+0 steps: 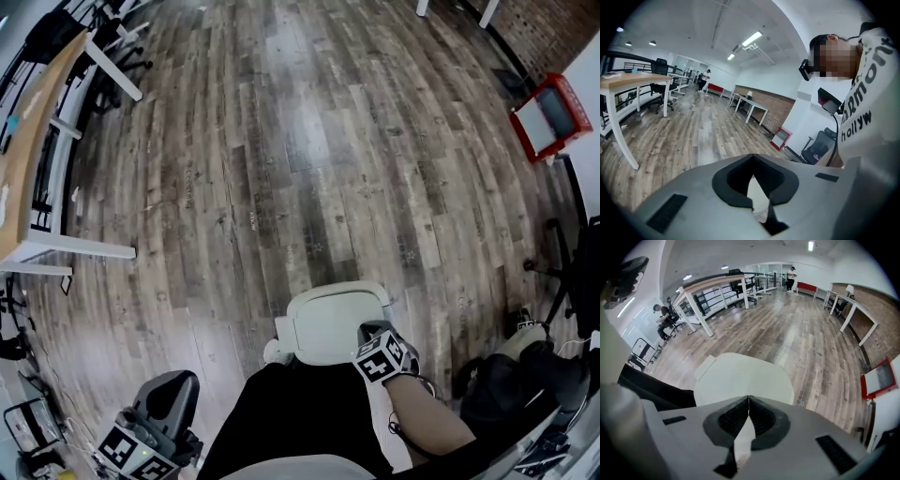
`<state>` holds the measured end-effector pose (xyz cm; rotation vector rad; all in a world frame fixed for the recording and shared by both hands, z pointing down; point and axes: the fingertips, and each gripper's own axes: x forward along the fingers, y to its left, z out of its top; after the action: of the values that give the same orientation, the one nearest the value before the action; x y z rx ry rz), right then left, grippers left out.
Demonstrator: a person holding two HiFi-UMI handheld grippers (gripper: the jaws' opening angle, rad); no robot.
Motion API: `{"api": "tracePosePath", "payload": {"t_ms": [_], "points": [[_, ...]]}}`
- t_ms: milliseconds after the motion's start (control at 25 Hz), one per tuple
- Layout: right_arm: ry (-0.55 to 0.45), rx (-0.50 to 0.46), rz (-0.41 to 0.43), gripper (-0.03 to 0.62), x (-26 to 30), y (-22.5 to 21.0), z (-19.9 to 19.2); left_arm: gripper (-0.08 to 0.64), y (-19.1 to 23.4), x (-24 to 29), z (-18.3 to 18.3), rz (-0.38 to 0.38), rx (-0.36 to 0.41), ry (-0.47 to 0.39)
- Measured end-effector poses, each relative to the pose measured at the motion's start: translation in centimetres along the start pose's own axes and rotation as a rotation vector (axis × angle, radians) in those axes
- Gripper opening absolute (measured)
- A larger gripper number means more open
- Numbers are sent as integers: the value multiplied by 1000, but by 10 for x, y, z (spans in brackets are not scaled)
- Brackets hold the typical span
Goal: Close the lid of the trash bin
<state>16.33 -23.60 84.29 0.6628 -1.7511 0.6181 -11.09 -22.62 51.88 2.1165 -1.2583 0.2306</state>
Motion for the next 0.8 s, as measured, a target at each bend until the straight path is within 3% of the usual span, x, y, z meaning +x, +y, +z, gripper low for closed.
{"api": "tracePosePath", "payload": {"t_ms": [320,800], "points": [[53,24,-71,11,30,-9,-11,5,5,11,-14,3,-22,35],[126,41,-67,11,49,-16,-16,5,12,22,-13,24,-27,50]]}}
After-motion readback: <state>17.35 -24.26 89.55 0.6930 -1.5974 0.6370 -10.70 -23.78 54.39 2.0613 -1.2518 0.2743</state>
